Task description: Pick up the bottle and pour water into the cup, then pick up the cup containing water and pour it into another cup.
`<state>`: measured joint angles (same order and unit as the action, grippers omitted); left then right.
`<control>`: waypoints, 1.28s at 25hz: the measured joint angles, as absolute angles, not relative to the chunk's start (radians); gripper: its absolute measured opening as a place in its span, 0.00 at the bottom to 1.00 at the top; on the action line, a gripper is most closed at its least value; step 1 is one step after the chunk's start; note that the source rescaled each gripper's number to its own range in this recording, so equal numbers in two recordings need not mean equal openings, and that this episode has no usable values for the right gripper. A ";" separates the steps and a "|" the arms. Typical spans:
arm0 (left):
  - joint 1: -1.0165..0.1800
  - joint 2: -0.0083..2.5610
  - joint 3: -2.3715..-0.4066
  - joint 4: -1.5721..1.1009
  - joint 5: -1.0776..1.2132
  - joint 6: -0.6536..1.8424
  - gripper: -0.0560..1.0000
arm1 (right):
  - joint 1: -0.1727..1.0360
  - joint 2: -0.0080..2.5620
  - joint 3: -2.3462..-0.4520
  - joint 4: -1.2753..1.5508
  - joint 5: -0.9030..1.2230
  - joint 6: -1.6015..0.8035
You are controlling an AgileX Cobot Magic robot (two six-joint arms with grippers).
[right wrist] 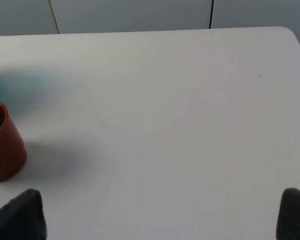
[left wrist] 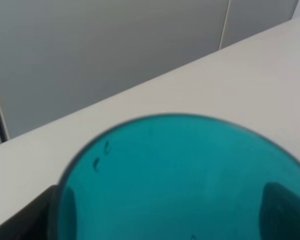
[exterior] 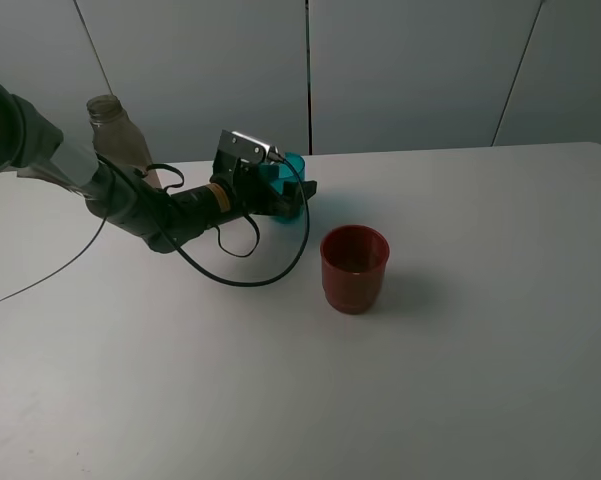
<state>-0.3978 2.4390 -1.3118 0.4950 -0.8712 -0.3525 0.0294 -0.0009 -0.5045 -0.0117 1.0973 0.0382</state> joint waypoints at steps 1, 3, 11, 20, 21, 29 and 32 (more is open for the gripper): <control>-0.398 2.421 -1.312 0.497 -0.845 -0.347 0.98 | 0.029 -0.001 -0.504 -0.012 1.097 0.038; -0.398 2.371 -1.312 0.481 -0.793 -0.332 0.98 | 0.029 -0.001 -0.504 -0.012 1.097 0.038; -0.393 2.165 -1.313 0.450 -0.642 -0.336 0.99 | 0.029 -0.001 -0.504 -0.012 1.097 0.038; -0.390 1.846 -1.313 0.531 -0.277 -0.435 0.99 | 0.029 -0.001 -0.504 -0.012 1.097 0.038; -0.390 1.806 -1.313 0.520 -0.202 -0.435 0.99 | 0.029 -0.001 -0.504 -0.012 1.097 0.038; -0.380 1.480 -1.313 0.466 0.395 -0.435 0.99 | 0.029 -0.001 -0.504 -0.012 1.097 0.038; -0.380 1.358 -1.313 0.458 0.611 -0.435 0.99 | 0.029 -0.001 -0.504 -0.012 1.097 0.038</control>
